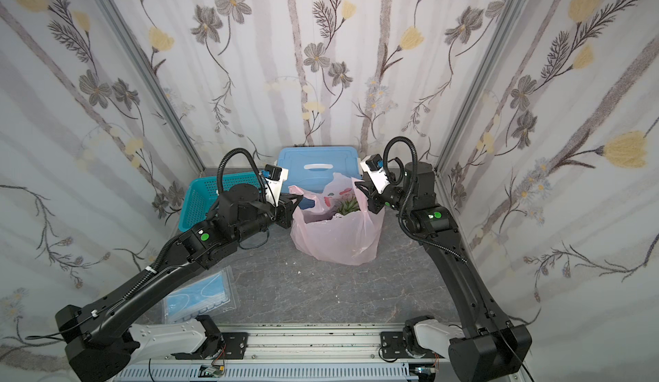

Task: Place the pineapple into a plastic bag & tie a knot
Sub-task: Adjust the plastic bag at the center of the board.

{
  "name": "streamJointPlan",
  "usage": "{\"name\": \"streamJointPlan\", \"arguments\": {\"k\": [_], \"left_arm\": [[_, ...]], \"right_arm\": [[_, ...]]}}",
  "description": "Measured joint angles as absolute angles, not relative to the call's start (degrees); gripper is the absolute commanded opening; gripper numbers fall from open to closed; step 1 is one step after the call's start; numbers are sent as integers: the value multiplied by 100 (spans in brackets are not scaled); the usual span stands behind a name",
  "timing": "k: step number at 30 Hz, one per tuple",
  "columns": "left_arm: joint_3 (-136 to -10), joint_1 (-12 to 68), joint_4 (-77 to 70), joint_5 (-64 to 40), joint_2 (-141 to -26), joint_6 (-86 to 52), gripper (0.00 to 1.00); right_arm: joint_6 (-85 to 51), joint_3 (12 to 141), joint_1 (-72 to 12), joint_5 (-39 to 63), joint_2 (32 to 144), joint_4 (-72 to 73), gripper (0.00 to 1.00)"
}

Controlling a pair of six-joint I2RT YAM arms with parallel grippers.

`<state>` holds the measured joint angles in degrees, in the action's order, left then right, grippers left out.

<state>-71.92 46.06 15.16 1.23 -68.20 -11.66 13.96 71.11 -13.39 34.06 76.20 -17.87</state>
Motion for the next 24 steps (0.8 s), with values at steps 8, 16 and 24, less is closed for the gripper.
{"name": "streamJointPlan", "arguments": {"k": [8,16,24], "left_arm": [[-6720,4045,1431,-939,-6331,-545,83],[-5937,3052,1260,-2853,-5822,471,96],[-6514,2375,145,-4300,-6884,707,100]], "right_arm": [[1505,6886,-1345,3581,7192,-1756,0],[1750,6803,-1350,3889,7067,-1815,0],[2056,6904,-1350,4189,7199,-1824,0]]}}
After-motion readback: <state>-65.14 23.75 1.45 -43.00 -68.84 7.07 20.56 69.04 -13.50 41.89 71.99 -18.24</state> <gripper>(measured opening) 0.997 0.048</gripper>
